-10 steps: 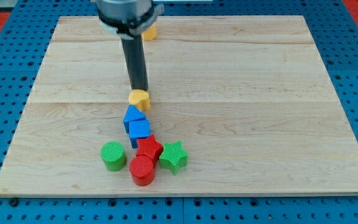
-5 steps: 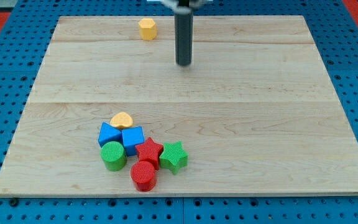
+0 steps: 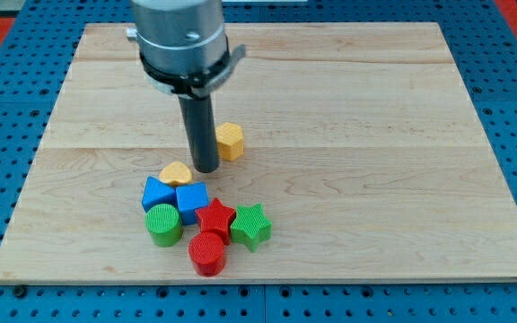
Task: Slide the yellow hexagon closer to the red star
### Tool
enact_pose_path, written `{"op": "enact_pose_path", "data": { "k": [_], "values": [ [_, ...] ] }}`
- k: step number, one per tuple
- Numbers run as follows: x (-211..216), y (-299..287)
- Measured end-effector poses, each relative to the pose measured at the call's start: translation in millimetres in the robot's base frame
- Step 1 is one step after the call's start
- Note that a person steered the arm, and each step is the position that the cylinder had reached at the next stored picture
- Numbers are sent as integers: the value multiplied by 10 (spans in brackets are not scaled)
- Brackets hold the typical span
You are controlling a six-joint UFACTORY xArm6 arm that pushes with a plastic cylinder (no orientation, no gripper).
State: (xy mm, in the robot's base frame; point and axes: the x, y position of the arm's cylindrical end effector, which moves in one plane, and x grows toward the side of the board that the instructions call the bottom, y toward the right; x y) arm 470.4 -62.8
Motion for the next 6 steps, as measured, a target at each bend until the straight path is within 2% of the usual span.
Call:
{"op": "enact_pose_path", "data": {
  "k": [1,2,3,4,5,6],
  "values": [
    [-692,-247],
    [-1020,-344],
    [-559,153],
    [360,195],
    [-23,194],
    [-354,457]
  ]
}}
